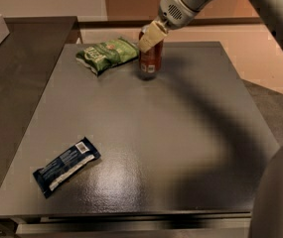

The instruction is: Move coke can near green jalapeno chip bag

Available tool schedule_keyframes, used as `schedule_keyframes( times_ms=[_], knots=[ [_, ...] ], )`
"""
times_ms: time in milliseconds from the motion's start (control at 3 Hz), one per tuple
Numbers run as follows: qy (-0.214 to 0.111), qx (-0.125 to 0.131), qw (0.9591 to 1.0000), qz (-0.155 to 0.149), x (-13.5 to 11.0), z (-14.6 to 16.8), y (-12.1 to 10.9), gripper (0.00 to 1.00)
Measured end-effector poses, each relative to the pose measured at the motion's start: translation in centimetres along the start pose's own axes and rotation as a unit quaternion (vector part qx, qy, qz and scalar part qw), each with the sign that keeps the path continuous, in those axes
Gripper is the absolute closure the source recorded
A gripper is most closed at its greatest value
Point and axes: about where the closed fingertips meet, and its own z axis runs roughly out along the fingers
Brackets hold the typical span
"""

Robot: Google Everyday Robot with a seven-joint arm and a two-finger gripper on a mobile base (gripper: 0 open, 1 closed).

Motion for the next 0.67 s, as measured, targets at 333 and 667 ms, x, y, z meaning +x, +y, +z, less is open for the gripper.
schedule_keyframes(
  times_ms=[333, 667],
  knots=[
    [-0.001, -0.011, 0.9999, 0.0, -1.2, 1.9, -0.5, 1.0],
    [0.001, -0.02, 0.9998, 0.001, -2.2, 3.7, -0.8, 0.82]
  ],
)
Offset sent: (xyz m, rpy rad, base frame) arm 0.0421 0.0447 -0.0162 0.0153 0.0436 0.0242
